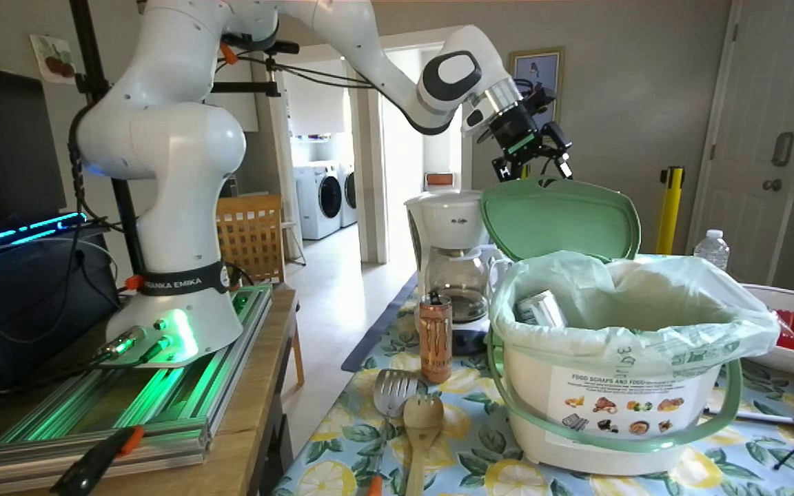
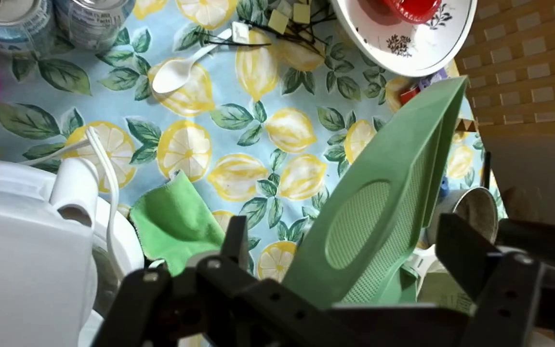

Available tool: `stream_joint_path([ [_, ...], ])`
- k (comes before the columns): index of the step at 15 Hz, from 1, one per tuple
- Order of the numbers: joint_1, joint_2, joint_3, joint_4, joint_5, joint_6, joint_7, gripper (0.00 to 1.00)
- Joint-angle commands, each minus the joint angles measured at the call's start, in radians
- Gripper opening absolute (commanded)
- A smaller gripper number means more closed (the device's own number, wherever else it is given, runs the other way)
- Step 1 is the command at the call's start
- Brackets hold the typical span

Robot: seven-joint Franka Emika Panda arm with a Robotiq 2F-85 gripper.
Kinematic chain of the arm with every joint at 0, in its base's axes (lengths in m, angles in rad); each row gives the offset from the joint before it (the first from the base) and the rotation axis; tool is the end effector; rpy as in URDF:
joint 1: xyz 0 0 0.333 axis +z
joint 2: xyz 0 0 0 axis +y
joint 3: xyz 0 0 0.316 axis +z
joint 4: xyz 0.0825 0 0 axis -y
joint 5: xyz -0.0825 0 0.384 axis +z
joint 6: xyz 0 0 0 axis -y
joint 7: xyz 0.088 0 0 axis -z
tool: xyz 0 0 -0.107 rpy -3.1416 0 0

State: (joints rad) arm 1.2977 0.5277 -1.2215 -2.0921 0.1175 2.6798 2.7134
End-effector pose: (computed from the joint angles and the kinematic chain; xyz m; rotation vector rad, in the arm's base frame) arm 0.6015 0.0908 0.3679 -0.7524 2.6230 -0.6599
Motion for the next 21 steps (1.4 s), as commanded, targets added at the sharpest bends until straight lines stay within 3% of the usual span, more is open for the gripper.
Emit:
stream_joint_path([
  [1, 0.038, 0.063, -0.044, -0.025, 0.063, -0.018, 0.036, 1.00],
  [5, 0.054, 0.068, -0.090, -0.056, 0.085, -0.016, 0.036, 1.00],
  [21, 0.290, 0.047, -0.468, -0.190, 0.112, -0.024, 0.018, 1.00],
])
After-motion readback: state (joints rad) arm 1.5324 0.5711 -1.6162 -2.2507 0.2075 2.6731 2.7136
